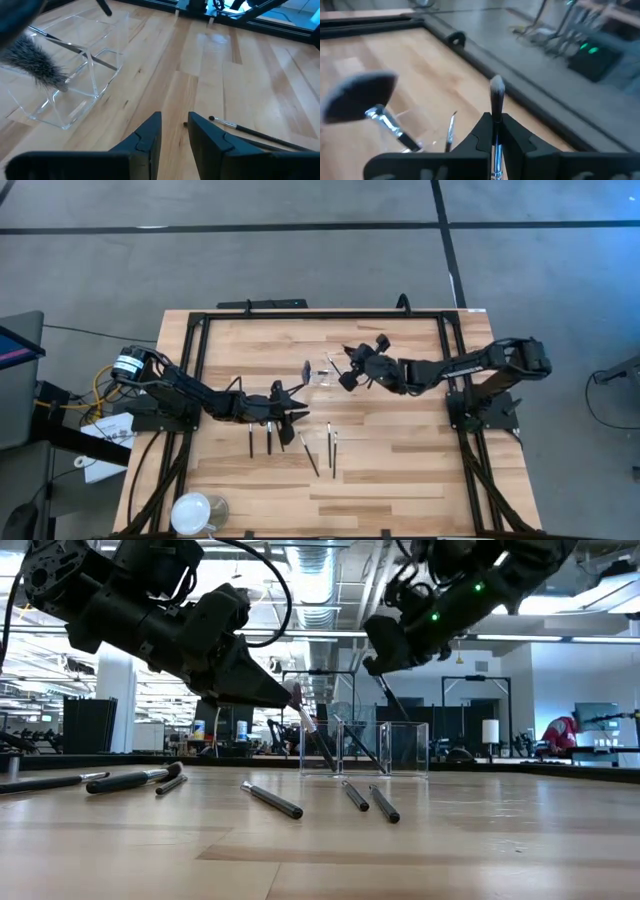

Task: Put items in baskets/containers
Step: Put the foundation brush into the right section of the transparent organizer, then put the eyeshadow brush into the left section of the transparent organizer

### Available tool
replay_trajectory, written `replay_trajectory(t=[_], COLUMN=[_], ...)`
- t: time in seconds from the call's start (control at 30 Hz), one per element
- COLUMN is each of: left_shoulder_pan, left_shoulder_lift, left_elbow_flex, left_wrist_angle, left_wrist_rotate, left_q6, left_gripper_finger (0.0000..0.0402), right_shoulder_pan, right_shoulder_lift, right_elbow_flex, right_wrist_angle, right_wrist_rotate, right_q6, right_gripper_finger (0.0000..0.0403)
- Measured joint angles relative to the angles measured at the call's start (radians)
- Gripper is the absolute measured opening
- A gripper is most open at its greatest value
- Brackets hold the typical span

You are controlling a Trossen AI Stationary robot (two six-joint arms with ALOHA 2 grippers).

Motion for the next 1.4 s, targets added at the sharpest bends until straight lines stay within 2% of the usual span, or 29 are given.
replay_trajectory(t=[0.1, 0.27, 0.47, 0.67, 0.73, 0.9, 1.1, 1.2, 1.4], left_shoulder_pan=[0.001, 0.000, -0.001, -0.013, -0.013, -0.013, -0.026, -0.049, -0.105], left_shoulder_lift=[0.000, 0.000, 0.000, -0.018, -0.058, -0.263, -0.516, -0.551, -0.507], left_elbow_flex=[0.000, -0.006, -0.029, -0.051, -0.063, -0.064, -0.064, -0.064, -0.065], left_wrist_angle=[0.000, -0.001, -0.004, -0.016, -0.050, -0.354, -0.863, -1.032, -1.138], left_wrist_rotate=[0.000, 0.000, -0.007, -0.011, -0.015, -0.041, -0.058, -0.033, 0.021], left_q6=[0.000, -0.068, -0.090, -0.112, -0.116, -0.216, -0.493, -0.595, -0.716], left_gripper_finger=[0.0092, 0.0092, 0.0092, 0.0092, 0.0092, 0.0092, 0.0092, 0.0092, 0.0092], right_shoulder_pan=[-0.025, -0.030, -0.030, -0.018, -0.003, 0.060, 0.166, 0.208, 0.253], right_shoulder_lift=[0.025, 0.079, 0.146, 0.112, 0.079, -0.013, -0.074, -0.077, -0.069], right_elbow_flex=[0.003, 0.002, 0.002, 0.003, 0.003, 0.003, 0.003, 0.003, 0.003], right_wrist_angle=[0.016, -0.006, 0.003, 0.003, 0.004, 0.005, 0.010, 0.008, 0.016], right_wrist_rotate=[-0.073, -0.059, -0.059, -0.056, -0.056, -0.056, -0.058, -0.059, -0.059], right_q6=[0.025, 0.028, 0.100, 0.103, 0.099, 0.099, 0.099, 0.098, 0.098], right_gripper_finger=[0.0008, 0.0017, 0.0060, 0.0091, 0.0098, 0.0107, 0.0109, 0.0109, 0.0109])
